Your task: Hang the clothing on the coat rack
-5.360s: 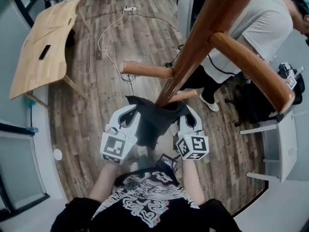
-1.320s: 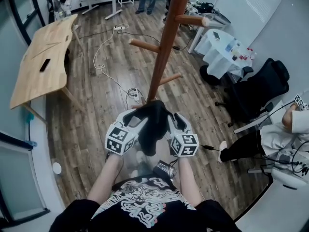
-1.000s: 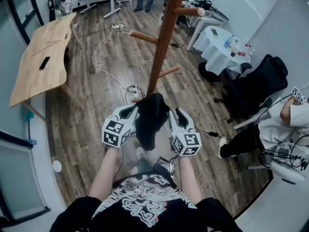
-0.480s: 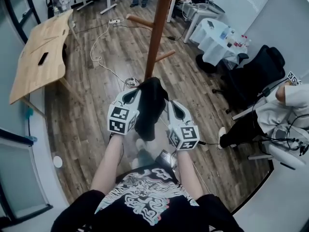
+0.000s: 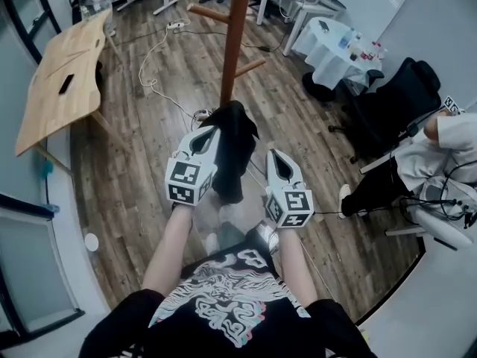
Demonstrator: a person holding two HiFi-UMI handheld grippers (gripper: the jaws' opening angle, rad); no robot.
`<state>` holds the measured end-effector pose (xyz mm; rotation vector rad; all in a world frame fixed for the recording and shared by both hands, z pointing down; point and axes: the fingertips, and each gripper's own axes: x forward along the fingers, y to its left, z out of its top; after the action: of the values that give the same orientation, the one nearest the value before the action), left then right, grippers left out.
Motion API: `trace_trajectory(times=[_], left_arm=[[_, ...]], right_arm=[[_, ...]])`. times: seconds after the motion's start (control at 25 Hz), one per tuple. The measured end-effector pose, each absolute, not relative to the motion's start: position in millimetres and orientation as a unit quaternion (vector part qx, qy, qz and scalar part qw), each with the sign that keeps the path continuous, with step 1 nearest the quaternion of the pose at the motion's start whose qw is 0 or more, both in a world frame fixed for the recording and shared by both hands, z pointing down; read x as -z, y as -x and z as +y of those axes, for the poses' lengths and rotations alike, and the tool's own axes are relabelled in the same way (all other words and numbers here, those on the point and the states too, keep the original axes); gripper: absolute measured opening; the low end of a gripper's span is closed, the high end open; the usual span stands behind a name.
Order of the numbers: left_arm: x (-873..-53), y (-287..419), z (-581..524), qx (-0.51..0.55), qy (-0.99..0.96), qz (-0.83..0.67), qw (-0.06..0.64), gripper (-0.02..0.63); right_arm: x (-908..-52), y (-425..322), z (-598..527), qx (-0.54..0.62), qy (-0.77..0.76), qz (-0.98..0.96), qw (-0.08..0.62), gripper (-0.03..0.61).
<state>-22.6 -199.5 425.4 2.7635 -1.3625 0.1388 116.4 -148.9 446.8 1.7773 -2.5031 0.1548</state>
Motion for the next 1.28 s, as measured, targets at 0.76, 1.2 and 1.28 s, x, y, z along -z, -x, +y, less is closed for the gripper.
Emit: trace_trajectory(times=[0.76, 1.2, 1.28], left_arm=[[-412, 5, -206, -0.035, -0.864, -0.502, 0.023, -0.011], [-426, -10, -205, -0.052, -0.867, -0.495, 0.03, -0.011], [-425, -11, -209, -0.051, -0.867, -0.494, 0.027, -0.011]], right_arm=[[-412, -158, -166, -0.007, -0.546, -0.837, 0.033, 0.0], [-425, -172, -170, -0.022, -0.55, -0.834, 0.035, 0.0], [-423, -171, -174, -0.019, -0.548, -0.835, 0.032, -0.002]])
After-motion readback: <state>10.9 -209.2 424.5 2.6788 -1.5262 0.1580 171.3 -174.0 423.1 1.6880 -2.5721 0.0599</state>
